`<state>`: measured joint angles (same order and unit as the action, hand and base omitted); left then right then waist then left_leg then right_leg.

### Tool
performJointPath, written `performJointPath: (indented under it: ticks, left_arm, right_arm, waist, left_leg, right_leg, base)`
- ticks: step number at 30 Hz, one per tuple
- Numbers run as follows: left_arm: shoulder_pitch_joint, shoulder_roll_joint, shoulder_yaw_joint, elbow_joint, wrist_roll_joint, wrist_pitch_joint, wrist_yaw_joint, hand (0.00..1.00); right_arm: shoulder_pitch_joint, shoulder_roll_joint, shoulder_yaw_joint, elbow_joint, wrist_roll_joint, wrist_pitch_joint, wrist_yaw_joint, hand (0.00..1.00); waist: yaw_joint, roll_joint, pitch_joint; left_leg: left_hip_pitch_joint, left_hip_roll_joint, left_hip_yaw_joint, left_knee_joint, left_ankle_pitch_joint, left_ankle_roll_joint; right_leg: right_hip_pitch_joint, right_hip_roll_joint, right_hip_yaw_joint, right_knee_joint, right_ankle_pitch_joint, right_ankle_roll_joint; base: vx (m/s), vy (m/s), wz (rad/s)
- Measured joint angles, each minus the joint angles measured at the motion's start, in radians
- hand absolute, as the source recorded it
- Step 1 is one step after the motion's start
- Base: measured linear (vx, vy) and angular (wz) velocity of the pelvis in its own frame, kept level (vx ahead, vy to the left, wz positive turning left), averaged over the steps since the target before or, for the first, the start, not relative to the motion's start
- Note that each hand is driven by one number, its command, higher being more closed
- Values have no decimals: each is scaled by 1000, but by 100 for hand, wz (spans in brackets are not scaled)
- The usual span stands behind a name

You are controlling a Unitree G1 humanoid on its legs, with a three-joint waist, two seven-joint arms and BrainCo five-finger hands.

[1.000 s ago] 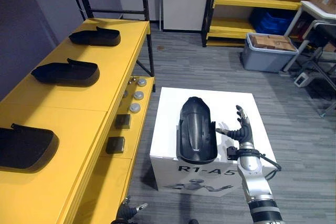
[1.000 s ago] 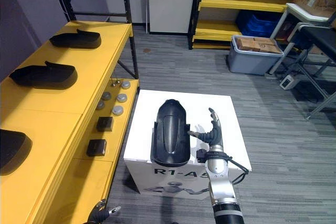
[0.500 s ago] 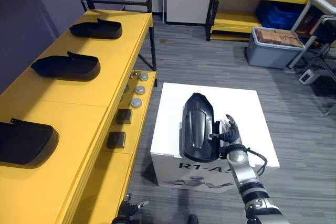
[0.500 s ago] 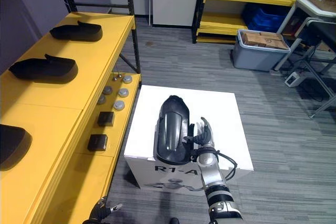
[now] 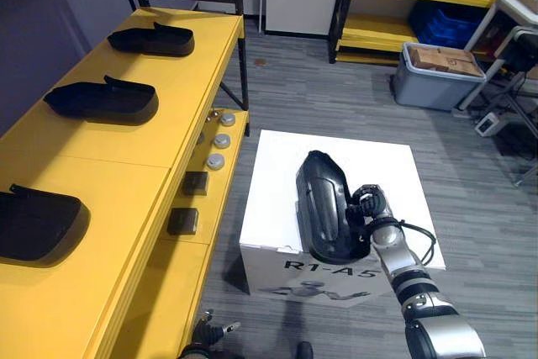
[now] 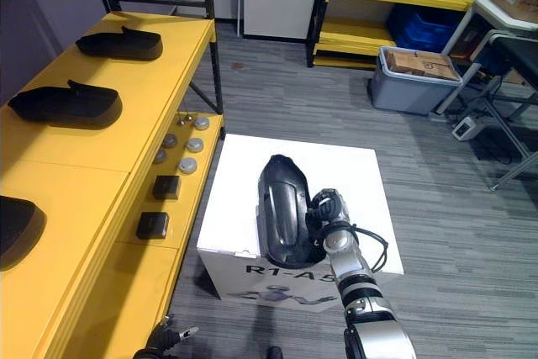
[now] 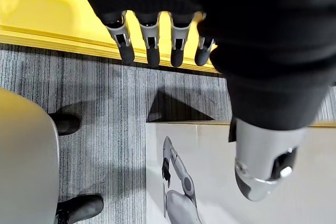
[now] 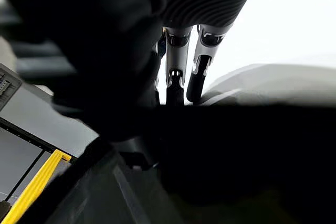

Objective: Walk over and take plastic housings, then place them on the shelf

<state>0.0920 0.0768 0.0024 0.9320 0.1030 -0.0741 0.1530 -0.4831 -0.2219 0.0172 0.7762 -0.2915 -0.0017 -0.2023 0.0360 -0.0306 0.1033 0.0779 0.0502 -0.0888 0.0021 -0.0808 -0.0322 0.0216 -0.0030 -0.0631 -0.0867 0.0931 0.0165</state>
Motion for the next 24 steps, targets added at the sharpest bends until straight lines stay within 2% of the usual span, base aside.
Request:
performJointPath:
  ticks: [6,12,15,20,24]
  left_arm:
    - [-2,3,1,-4,-1,0,2,0]
    - [11,7,11,-54,-2,-1,16,0]
    - [41,7,13,-160,-5,-1,22,0]
    - [81,-16,50,-482,-46,-15,55,0]
    - [106,-34,59,-691,-67,-24,63,0]
  right_arm:
    - [25,6,1,-37,55,-2,16,100]
    - [152,65,-19,-212,77,-2,7,100]
    - [221,87,-24,-319,77,-3,-10,100]
    - [306,121,-90,-496,76,-4,-56,100]
    - [346,134,-96,-616,70,-8,-78,100]
  waist:
    - [1,-7,9]
    - [2,-13,13]
    - [3,-12,13]
    - [4,-11,14]
    - [3,-5,14]
  left_leg:
    - [14,1,0,0,-1,-1]
    - [14,0,0,2,-1,-1]
    - [13,-2,-3,4,0,-1]
    - [1,-11,-22,20,2,-1]
    - [-6,-15,-23,26,2,0]
  right_leg:
    - [14,0,0,0,0,0]
    - [14,-1,0,1,0,0]
    - [15,-3,-2,1,0,0]
    - [18,-13,-9,1,-1,0]
    - [15,-16,-9,1,-1,0]
  base:
    - [0,0,0]
    - [0,0,0]
    - [0,0,1]
    - [-8,8,10]
    - [-6,3,1]
